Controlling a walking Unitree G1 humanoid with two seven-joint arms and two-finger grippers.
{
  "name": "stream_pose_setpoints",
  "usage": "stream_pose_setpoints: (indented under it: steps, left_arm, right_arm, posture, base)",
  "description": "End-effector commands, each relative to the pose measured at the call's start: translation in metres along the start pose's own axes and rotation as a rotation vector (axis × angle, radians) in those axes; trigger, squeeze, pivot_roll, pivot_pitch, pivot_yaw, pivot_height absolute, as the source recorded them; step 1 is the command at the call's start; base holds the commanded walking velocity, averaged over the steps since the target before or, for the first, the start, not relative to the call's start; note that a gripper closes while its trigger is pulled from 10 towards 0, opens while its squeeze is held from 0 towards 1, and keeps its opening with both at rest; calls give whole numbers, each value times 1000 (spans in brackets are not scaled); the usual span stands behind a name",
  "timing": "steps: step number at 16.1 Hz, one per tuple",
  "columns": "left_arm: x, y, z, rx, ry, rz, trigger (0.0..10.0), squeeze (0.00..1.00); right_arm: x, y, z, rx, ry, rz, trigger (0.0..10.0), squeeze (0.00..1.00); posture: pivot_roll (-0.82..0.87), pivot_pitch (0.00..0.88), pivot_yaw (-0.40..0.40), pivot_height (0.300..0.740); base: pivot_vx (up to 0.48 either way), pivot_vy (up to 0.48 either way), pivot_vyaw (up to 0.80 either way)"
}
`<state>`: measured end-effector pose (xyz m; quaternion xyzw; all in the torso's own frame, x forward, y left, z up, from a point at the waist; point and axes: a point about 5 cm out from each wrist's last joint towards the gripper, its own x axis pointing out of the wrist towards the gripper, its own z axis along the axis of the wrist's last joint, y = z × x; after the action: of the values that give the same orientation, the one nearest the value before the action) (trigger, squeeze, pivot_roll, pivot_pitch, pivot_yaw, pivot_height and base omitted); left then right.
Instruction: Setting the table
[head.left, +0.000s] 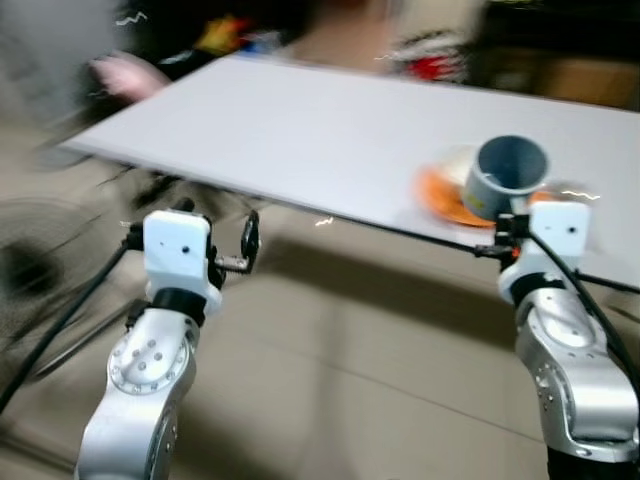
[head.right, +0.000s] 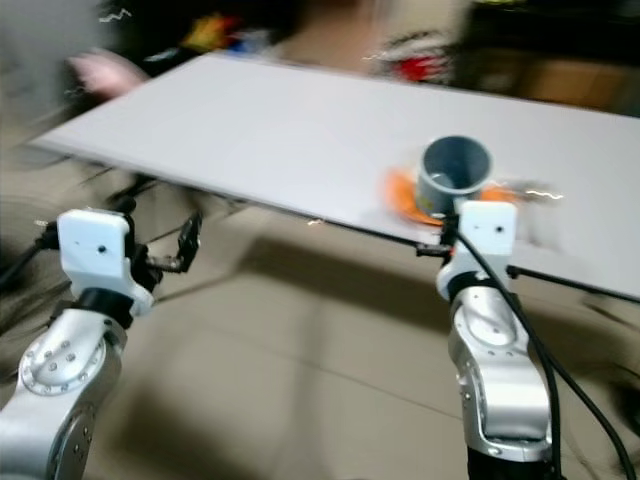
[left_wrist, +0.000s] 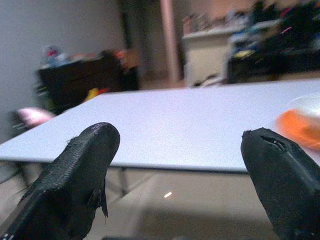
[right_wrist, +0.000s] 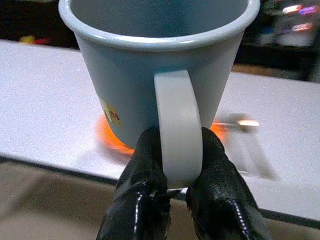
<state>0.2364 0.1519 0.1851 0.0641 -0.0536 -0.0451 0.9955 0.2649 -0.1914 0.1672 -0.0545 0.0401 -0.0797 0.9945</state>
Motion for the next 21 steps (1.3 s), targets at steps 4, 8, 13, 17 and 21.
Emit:
stream_pose_setpoints:
  steps: [4,8,13,17,21]
  left_arm:
    - [3,13,-4,-16,26,79,10000,0]
    - [7,14,-1,-18,-1,68,10000,0]
    - [8,15,-3,-16,5,46,10000,0]
    - [8,13,-3,-20,6,28,10000,0]
    - [9,10,-4,-14,5,-4,10000,0]
  right_arm:
    - [1,12,31,28,-109,47,10000,0]
    - [6,23,31,38,-84,148,10000,0]
    - [10,24,26,47,-46,144,10000,0]
    - [15,21,28,32,-51,128,10000,0]
    - [16,21,29,32,-57,126,10000,0]
  posture:
    - [-108,0,45,740]
    - [-110,0,51,740]
    - [-110,0,56,740]
    - [-109,0,55,740]
    - [-116,0,60,740]
  base:
    - [0,0,-400]
    - [189,0,0]
    - [428,0,0]
    - [469,0,-738]
    - [469,0,-400]
